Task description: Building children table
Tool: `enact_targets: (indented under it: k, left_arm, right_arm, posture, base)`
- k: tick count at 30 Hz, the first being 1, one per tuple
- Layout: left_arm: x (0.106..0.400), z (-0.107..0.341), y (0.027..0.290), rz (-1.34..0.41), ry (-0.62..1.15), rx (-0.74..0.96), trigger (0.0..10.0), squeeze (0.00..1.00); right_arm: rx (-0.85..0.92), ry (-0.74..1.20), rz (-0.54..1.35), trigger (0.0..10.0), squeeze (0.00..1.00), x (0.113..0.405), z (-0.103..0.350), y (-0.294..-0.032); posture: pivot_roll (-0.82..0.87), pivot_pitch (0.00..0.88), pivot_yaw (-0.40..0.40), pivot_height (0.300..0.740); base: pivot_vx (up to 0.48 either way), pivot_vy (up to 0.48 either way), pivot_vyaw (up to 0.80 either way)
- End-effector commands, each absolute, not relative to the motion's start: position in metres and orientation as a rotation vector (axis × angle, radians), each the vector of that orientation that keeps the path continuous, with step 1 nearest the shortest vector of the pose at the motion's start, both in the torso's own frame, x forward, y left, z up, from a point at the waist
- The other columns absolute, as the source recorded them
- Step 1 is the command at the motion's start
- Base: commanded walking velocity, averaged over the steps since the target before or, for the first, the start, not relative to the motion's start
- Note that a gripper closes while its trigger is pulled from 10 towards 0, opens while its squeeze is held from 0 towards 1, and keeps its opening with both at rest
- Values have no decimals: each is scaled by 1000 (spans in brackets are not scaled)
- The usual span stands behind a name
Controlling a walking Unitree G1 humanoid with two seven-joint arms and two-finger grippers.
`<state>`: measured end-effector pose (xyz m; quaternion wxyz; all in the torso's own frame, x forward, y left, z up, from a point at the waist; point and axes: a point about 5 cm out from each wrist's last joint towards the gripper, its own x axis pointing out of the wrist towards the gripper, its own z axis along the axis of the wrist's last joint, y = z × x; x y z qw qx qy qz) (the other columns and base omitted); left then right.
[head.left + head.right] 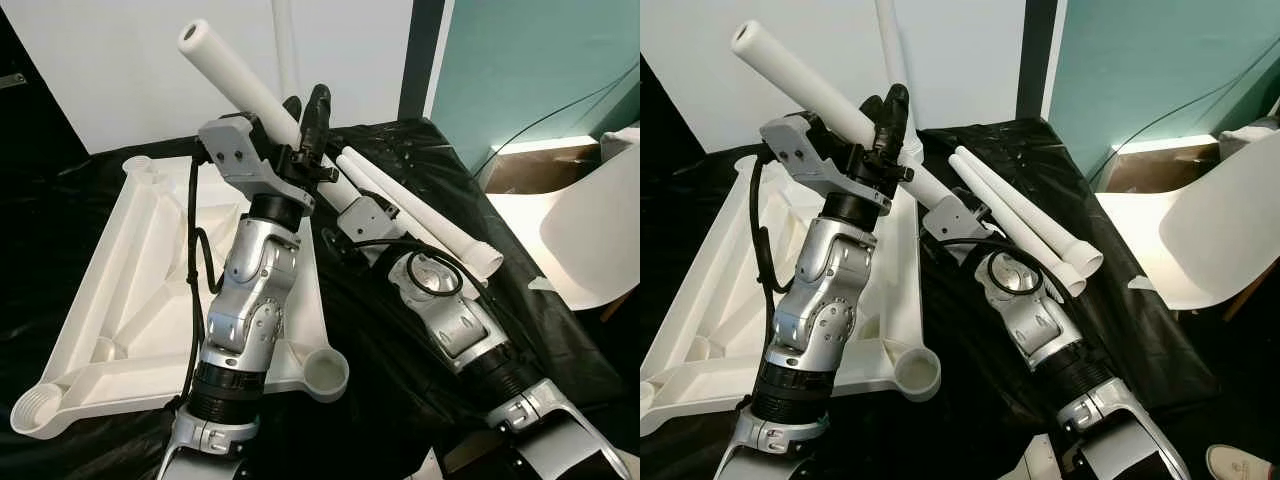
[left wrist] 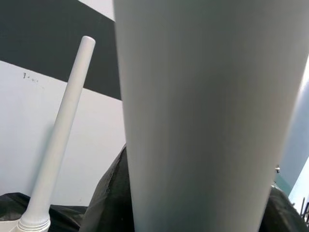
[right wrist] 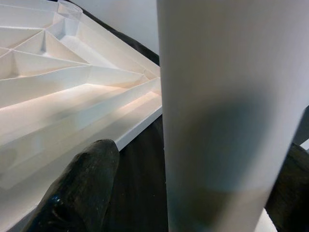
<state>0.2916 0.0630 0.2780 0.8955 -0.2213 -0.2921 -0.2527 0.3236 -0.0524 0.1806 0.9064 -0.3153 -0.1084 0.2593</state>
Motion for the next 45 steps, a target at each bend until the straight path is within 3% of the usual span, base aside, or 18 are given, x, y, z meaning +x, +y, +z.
enact_targets:
  k: [1,9,14,20,21,22,25,26,27,28,37,38,39,40,44,45]
  left_arm:
    - [285,285,56,-651,-678,-412,0,0]
    - [287,284,58,-634,-676,-397,0,0]
    - [286,283,55,-645,-674,-403,0,0]
    - [286,283,52,-656,-671,-406,0,0]
    - [286,284,52,-659,-672,-405,0,0]
    - [286,284,52,-660,-672,-404,0,0]
    - [286,284,53,-657,-673,-403,0,0]
    - [286,284,53,-654,-675,-402,0,0]
    - [286,284,53,-654,-675,-402,0,0]
    - [286,284,54,-650,-675,-401,0,0]
    - [285,282,56,-637,-674,-398,0,0]
    - [286,283,57,-632,-673,-399,0,208]
    - [286,283,57,-632,-673,-399,0,208]
    - [286,286,58,-627,-676,-451,10000,1000]
    - [282,288,55,-689,-664,-471,10000,965]
    - [277,287,52,-772,-642,-476,10000,0]
  right_arm:
    - [-650,-214,604,10000,0,315,181,-42]
    - [-652,-211,575,10000,0,310,190,-55]
    - [-658,-153,508,10000,0,313,172,-70]
    - [-681,-149,493,10000,0,319,173,-67]
    - [-677,-154,491,9373,0,321,176,-65]
    - [-674,-157,491,8039,0,322,179,-63]
    - [-673,-155,491,7765,0,324,179,-63]
    - [-671,-152,497,4549,0,325,178,-62]
    - [-671,-152,497,4549,0,325,178,-62]
    - [-667,-150,509,0,0,325,178,-62]
    - [-644,-166,532,0,0,326,182,-60]
    - [-634,-171,525,0,0,327,183,-60]
    - [-634,-171,525,0,0,327,183,-60]
    - [-618,-179,502,0,0,330,188,-62]
    - [-608,-180,488,0,0,332,189,-62]
    - [-603,-179,482,0,0,333,189,-62]
  posture:
    - [43,0,51,740]
    - [45,0,52,740]
    - [30,0,59,740]
    - [30,0,59,740]
    - [31,0,57,740]
    - [31,0,57,740]
    - [31,0,57,740]
    - [31,0,57,740]
    - [31,0,57,740]
    - [31,0,57,740]
    - [56,0,44,740]
    - [54,0,45,740]
    - [54,0,45,740]
    - [54,0,45,740]
    - [49,0,50,740]
    - [48,0,53,740]
  base:
    - [0,0,0]
    - [0,0,0]
    - [0,0,0]
    - [0,0,0]
    - [0,0,0]
    - [0,0,0]
    - [0,0,0]
    - [0,0,0]
    - [0,0,0]
    - [0,0,0]
    - [0,0,0]
    - [0,0,0]
    - [0,0,0]
    - [0,0,0]
    - [0,0,0]
    - [0,0,0]
